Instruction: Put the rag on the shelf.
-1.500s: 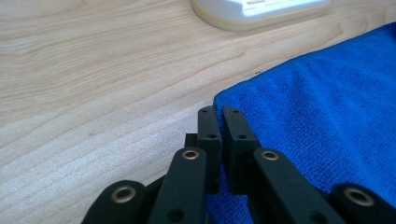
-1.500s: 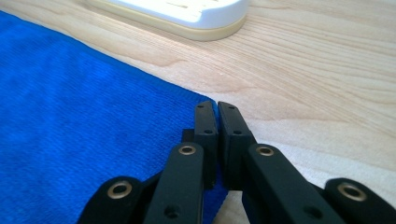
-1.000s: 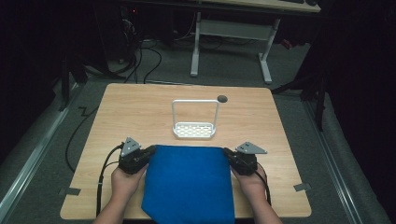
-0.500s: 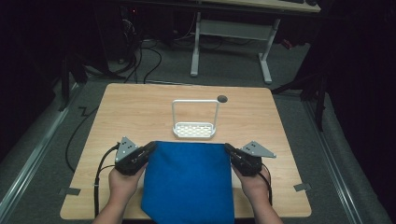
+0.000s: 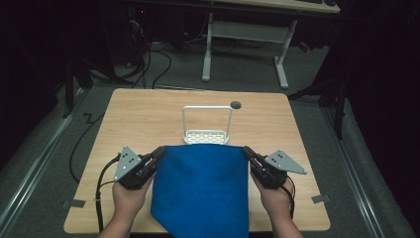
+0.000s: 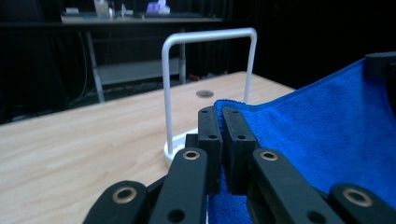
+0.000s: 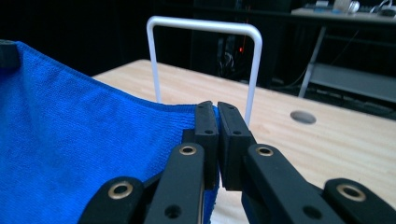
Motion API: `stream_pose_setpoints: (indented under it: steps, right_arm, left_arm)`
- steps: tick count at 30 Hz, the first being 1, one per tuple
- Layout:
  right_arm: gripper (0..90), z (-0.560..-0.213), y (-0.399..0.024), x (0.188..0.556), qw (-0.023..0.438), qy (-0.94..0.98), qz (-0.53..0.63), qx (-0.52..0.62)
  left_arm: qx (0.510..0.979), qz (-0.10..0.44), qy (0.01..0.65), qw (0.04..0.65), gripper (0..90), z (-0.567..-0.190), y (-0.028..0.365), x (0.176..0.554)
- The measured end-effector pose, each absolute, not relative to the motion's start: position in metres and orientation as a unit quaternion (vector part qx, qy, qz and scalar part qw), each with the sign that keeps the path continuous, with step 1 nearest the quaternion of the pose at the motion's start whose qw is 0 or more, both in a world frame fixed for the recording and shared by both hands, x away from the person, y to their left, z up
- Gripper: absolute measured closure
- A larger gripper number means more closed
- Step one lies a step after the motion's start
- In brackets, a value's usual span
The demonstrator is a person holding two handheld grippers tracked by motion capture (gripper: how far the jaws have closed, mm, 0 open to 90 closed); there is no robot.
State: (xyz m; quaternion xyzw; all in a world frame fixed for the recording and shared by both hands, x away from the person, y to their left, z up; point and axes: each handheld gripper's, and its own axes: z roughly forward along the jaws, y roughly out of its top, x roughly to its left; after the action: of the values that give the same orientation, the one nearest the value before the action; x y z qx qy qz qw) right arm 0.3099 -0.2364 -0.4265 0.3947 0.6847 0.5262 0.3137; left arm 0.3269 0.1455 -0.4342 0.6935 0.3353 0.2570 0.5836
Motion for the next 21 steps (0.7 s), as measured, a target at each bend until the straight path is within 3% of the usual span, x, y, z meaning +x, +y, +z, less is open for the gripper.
stream_pose_setpoints:
  steps: [21]
  right_arm:
    - [88.3, -0.362, -0.239, 0.294, 0.381, 0.630, 0.581, 0.347]
  left_arm:
    - [0.634, 0.327, 0.284, 0.641, 87.5, -0.370, 0.146, 0.319]
